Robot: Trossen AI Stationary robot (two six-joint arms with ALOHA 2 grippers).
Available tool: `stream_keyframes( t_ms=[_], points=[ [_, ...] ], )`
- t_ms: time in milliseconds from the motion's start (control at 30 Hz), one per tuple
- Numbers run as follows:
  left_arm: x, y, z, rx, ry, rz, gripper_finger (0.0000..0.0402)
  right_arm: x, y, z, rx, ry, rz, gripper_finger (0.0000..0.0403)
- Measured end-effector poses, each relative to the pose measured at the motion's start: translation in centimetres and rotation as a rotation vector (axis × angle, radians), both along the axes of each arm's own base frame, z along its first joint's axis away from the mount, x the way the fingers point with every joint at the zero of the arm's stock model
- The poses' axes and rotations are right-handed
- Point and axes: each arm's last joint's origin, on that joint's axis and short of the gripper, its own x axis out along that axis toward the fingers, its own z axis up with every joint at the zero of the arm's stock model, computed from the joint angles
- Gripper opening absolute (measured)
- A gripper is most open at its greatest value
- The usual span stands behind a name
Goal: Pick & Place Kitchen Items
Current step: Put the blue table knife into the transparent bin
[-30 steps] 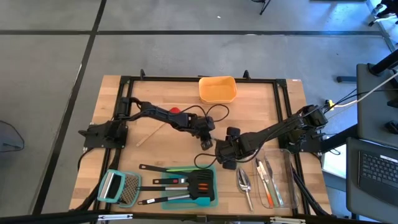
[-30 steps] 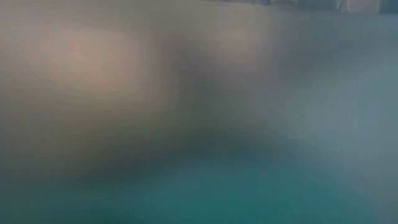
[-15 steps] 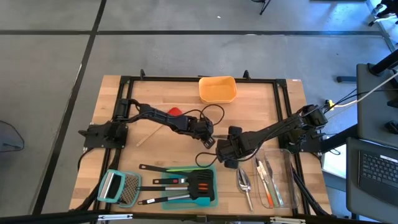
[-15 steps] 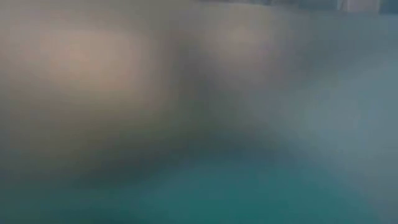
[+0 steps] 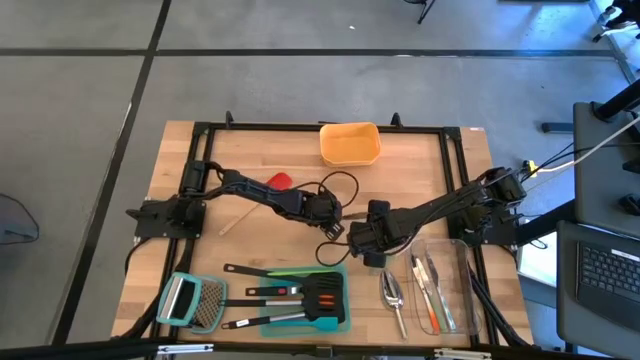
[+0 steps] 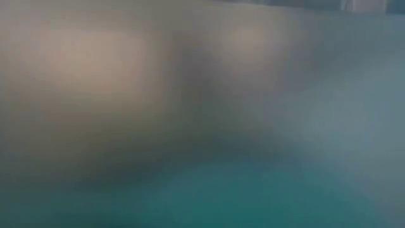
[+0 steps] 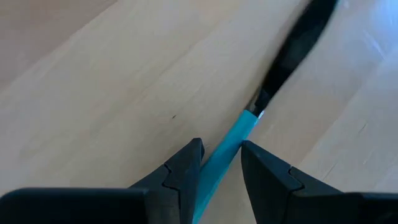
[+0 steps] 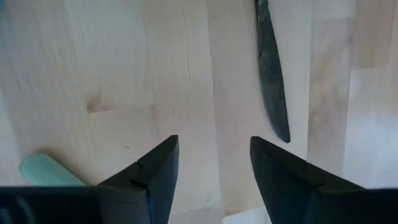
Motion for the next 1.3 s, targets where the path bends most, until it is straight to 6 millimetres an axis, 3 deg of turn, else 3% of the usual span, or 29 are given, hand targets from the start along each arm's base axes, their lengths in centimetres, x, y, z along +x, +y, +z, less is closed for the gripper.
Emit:
stream_keyframes(
  t_ms=[533, 667, 900, 1133, 1300],
  points=[
    [-0.1, -0.9, -0.1, 0.239, 0.109, -0.469, 0.0116, 0.2, -0.1, 0.0, -0.062, 0.016, 0.163, 0.0198],
    [-0.1, -1.1, -0.1, 0.257, 0.121, -0.514, 0.0116, 0.5, -0.3, 0.1, -0.089, 0.025, 0.258, 0.0198],
    [-0.2, -1.1, -0.1, 0.238, 0.124, -0.530, 0.0116, 1.8, -2.8, 0.0, 0.016, -0.034, 0.176, 0.0199],
    [-0.4, -1.2, -0.1, 0.215, 0.137, -0.538, 0.0116, 0.5, -5.9, -2.7, 0.021, 0.021, 0.094, 0.0199],
    [-0.5, -1.3, 0.1, 0.207, 0.145, -0.551, 0.0116, -1.1, -6.9, -5.0, 0.026, 0.042, 0.046, 0.0199]
  ],
)
